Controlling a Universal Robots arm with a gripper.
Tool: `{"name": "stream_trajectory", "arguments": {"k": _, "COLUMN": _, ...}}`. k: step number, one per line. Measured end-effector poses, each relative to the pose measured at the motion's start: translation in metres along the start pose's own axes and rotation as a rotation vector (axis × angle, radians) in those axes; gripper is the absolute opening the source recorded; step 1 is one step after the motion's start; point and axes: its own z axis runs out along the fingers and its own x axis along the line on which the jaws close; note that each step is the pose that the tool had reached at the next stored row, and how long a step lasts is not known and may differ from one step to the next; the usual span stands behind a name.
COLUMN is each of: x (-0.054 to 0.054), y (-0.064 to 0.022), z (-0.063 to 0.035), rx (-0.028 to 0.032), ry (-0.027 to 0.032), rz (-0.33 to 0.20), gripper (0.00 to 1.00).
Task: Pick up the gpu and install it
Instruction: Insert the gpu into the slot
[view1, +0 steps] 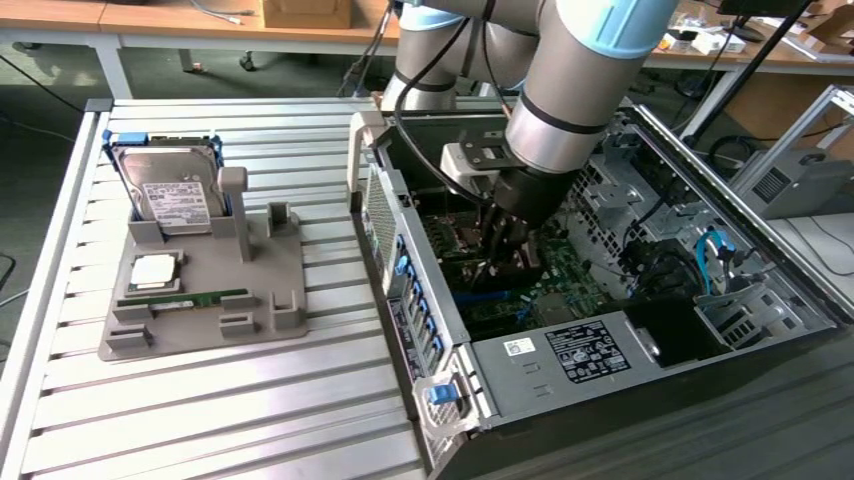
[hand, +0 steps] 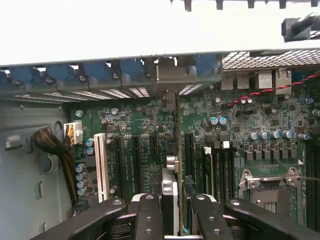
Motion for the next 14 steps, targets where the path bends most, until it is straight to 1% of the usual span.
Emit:
{"name": "stream_trajectory", "arguments": {"k": 10, "x": 0.0006, "y": -0.0001, "z": 0.0070, "rx": 0.0000, "ry": 0.0001, "rz": 0.000, "gripper": 0.27}}
{"name": "stream_trajectory", "arguments": {"k": 14, "x": 0.0006, "y": 0.0015, "z": 0.0078, "rx": 0.0000, "ry": 0.0001, "rz": 0.000, "gripper": 0.27}}
